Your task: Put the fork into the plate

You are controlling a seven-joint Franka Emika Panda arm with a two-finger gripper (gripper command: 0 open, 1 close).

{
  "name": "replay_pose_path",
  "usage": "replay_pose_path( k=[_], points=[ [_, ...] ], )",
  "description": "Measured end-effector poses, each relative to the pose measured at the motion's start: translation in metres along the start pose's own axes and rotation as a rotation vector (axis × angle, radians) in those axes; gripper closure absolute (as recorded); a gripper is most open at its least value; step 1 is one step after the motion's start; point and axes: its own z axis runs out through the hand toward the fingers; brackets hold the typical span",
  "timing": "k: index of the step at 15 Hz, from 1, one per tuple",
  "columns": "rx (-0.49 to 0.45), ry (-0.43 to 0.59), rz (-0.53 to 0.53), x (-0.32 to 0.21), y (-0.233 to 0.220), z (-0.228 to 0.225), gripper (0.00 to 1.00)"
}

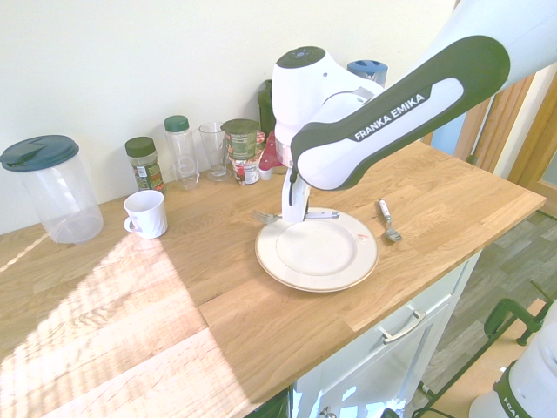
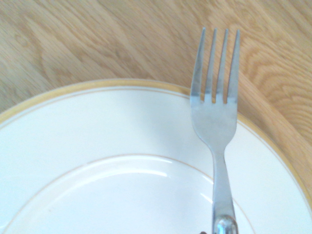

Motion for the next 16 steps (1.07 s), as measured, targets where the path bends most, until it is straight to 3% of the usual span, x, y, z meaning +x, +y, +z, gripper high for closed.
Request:
replay_pose_path(
  k=[9, 16],
  points=[
    [-0.009, -0.006, -0.018, 0.000, -0.013, 0.036, 1.00],
    [-0.012, 0.032, -0.016, -0.003, -0.012, 0.038, 1.00]
  ],
)
